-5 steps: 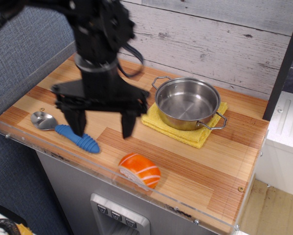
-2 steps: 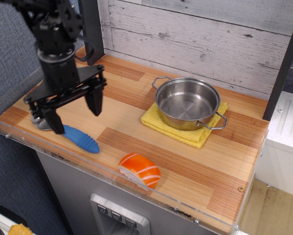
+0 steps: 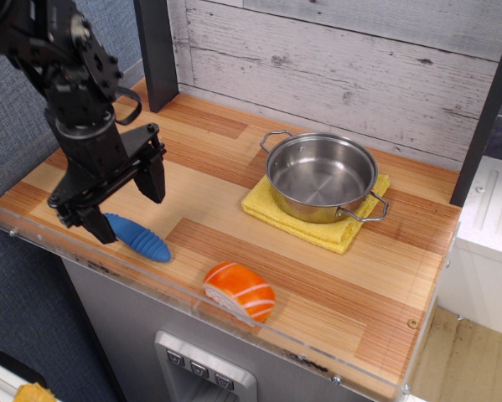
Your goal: Place the spoon upright on the table
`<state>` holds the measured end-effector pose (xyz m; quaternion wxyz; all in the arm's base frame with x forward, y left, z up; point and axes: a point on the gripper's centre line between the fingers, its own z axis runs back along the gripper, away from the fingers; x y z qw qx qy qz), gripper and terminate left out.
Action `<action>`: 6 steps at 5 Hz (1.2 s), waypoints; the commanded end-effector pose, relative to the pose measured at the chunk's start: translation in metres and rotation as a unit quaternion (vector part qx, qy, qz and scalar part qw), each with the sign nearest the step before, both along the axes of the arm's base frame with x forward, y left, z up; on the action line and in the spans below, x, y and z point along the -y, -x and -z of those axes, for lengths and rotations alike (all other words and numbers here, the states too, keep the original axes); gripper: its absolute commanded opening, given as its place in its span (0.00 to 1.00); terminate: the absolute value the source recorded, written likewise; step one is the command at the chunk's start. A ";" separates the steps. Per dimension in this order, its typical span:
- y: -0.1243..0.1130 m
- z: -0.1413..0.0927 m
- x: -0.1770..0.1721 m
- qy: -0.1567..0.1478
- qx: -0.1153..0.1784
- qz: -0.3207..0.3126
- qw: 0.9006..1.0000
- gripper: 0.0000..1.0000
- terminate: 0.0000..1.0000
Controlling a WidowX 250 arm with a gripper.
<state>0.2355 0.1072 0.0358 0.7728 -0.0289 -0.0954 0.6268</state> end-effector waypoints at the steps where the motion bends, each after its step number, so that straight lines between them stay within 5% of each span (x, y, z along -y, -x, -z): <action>1: -0.002 0.010 -0.009 -0.006 -0.008 -0.016 1.000 1.00 0.00; 3: -0.002 0.017 -0.009 0.007 -0.014 -0.026 1.000 1.00 0.00; 4: -0.001 0.018 -0.009 0.006 -0.010 -0.034 0.999 0.00 0.00; 6: 0.000 0.014 -0.010 0.021 0.007 -0.029 0.999 0.00 0.00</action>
